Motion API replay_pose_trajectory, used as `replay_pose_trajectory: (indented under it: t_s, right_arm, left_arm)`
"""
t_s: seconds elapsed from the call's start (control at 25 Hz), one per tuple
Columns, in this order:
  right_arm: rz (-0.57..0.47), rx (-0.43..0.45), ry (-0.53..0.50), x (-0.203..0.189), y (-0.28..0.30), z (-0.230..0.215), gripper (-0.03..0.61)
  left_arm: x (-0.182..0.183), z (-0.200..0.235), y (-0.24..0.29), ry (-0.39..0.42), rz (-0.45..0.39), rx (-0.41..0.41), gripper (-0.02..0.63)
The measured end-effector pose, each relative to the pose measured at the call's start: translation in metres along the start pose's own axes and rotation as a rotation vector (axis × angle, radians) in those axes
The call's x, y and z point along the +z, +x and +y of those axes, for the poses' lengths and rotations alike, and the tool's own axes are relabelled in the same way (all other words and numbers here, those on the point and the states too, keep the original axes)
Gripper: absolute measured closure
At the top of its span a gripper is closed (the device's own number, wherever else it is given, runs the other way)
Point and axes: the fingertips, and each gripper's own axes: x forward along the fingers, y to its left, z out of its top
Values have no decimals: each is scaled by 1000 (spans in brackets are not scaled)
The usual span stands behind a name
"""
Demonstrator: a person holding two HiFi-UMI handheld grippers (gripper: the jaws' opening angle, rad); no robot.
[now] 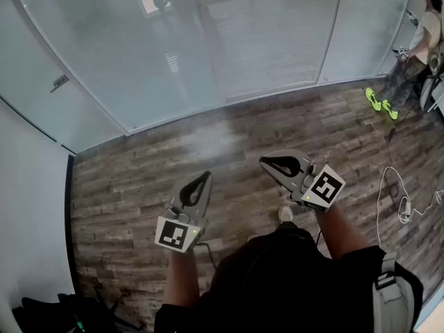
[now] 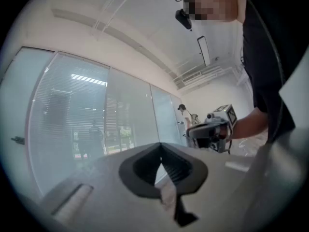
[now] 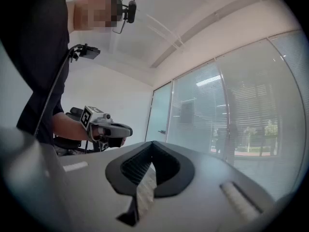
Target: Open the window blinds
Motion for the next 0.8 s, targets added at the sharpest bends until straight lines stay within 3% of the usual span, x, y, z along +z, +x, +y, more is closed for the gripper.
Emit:
replay_pose_trajectory:
  t_s: [0.44, 0.64, 0.8]
  right_arm:
    - [1, -8, 10, 3, 0, 0, 575]
    - [-44, -10, 81, 7, -7, 1, 574]
    - [-40, -13, 76, 8, -8, 2, 574]
  left_arm:
    - [0, 5, -4, 21, 12, 3, 609]
    - [0, 0, 0, 21, 12, -12, 609]
    - [0, -2, 3, 22, 11, -26, 609]
